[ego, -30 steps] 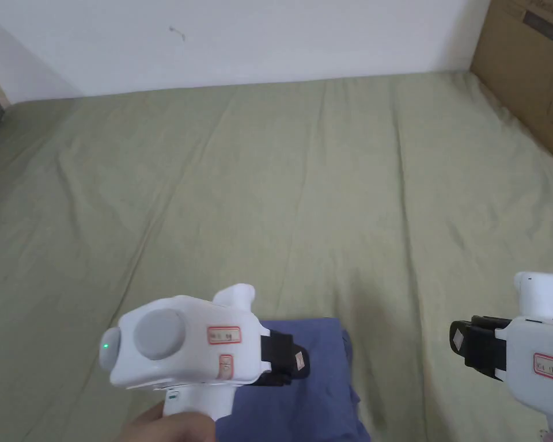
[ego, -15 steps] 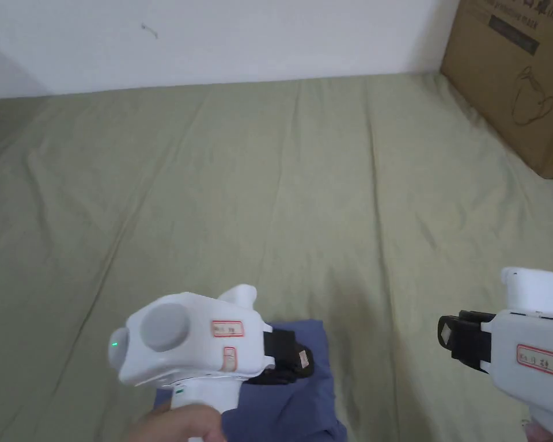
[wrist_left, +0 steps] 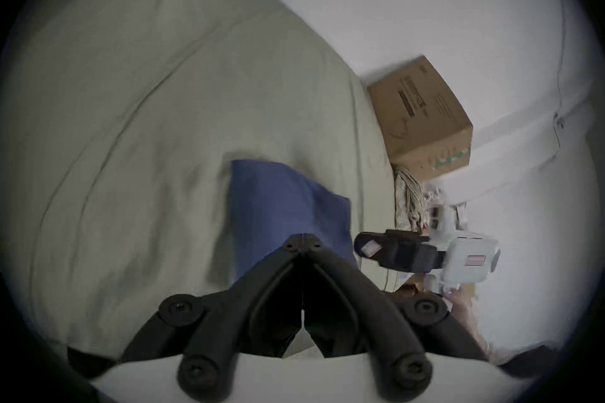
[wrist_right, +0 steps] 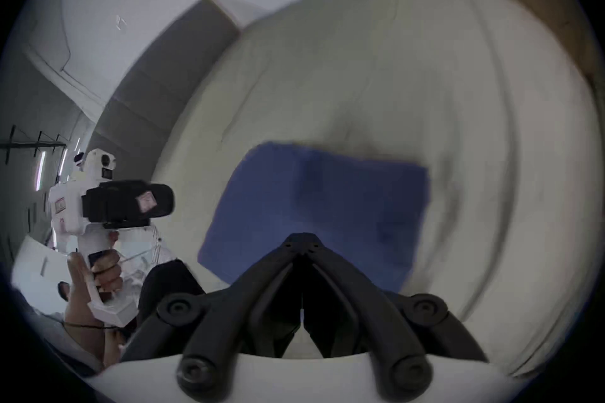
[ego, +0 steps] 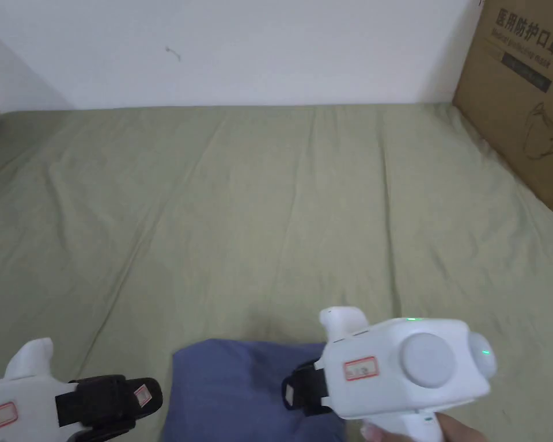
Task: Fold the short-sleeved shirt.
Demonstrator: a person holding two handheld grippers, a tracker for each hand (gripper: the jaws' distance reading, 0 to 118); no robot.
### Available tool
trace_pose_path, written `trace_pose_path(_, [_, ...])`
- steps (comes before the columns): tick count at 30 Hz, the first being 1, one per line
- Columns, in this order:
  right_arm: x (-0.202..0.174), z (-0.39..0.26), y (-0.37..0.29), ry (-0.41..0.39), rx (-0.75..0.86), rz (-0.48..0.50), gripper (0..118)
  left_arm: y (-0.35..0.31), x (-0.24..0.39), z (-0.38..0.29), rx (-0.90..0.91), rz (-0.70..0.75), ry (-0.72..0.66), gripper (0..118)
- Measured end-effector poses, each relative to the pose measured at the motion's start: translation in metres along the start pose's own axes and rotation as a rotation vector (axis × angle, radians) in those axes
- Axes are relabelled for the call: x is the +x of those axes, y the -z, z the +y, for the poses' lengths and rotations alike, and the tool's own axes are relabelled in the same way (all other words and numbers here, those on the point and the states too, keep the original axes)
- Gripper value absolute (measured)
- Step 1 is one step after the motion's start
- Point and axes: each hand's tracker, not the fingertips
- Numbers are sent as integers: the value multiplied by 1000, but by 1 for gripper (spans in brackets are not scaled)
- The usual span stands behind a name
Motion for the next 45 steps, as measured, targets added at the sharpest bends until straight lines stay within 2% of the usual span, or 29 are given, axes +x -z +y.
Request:
trace_pose_path(1, [5, 3, 15, 12, -44, -38, 0, 0, -8, -2, 6, 3, -26, 0])
trace_pose_path(3, [21, 0, 29, -11, -45, -177, 0, 3, -17, -5, 14, 22, -29, 0])
trace_pose_path(4, [33, -2, 32, -9, -34, -164, 0, 5, -22, -6, 8, 20, -29, 0])
trace_pose_path(5, [45, -5, 27, 34, -9, -84, 0, 7, -26, -5, 1, 20, -36, 0])
trace_pose_path(6, [57, -9, 21, 134, 16, 5, 0, 9, -31, -4, -5, 9, -50, 1])
trace_pose_path(7, [66, -12, 18, 213, 22, 9, 0, 13, -36, -2, -10, -21, -65, 4])
trace_pose_path(8, [75, -16, 12, 242, 26, 14, 0, 17, -40, -1, -16, -58, -79, 9])
trace_pose_path(10, [85, -20, 10, 242, 30, 18, 0, 28, -49, 5, -42, -122, -100, 47])
trace_pose_path(11, [88, -21, 9, 257, 32, 32, 0, 35, -52, 8, -71, -140, -109, 73])
trace_pose_path(12, [90, -22, 9, 277, 33, 52, 0, 42, -55, 11, -97, -168, -113, 105])
trace_pose_path(13, [91, -22, 9, 280, 33, 50, 0, 52, -57, 12, -132, -206, -110, 118])
trace_pose_path(16, [92, -24, 8, 256, 35, 37, 0, 77, -64, 17, -185, -253, -137, 118])
trace_pose_path(19, [97, -25, 9, 271, 40, 52, 0, 107, -68, 18, -272, -272, -170, 118])
trace_pose_path(23, [98, -26, 9, 272, 39, 63, 0, 138, -72, 22, -342, -454, -209, 118])
trace_pose_path(26, [101, -28, 10, 268, 44, 71, 0, 158, -76, 20, -348, -473, -260, 118])
trace_pose_path(27, [102, -29, 10, 271, 48, 78, 0, 161, -72, 19, -341, -476, -263, 110])
trace_pose_path(28, [103, -30, 10, 274, 52, 81, 0, 165, -68, 18, -348, -450, -251, 95])
trace_pose_path(30, [105, -32, 11, 277, 58, 82, 0, 172, -65, 14, -374, -213, -105, 26])
trace_pose_path(31, [108, -34, 11, 282, 61, 80, 0, 174, -60, 6, -367, -167, -72, 26])
trace_pose_path(32, [109, -35, 10, 293, 67, 90, 0, 168, -60, 8, -341, -281, -132, 26])
trace_pose_path(33, [110, -35, 9, 305, 70, 103, 0, 164, -60, 11, -349, -284, -138, 26])
trace_pose_path(36, [101, -32, 3, 312, 56, 80, 0, 151, -48, 12, -342, -236, -26, 26])
trace_pose_path(37, [92, -29, -2, 301, 49, 44, 0, 145, -44, 13, -339, -234, -1, 26])
trace_pose_path(41, [34, -20, -29, 166, 142, -171, 0, 108, -34, 26, -299, -260, 35, 25])
trace_pose_path(43, [5, -15, -36, 142, 201, -254, 0, 83, -37, 40, -276, -240, 91, 25])
trace_pose_path(45, [-28, -8, -36, 132, 245, -283, 0, 54, -47, 56, -263, -202, 140, 25])
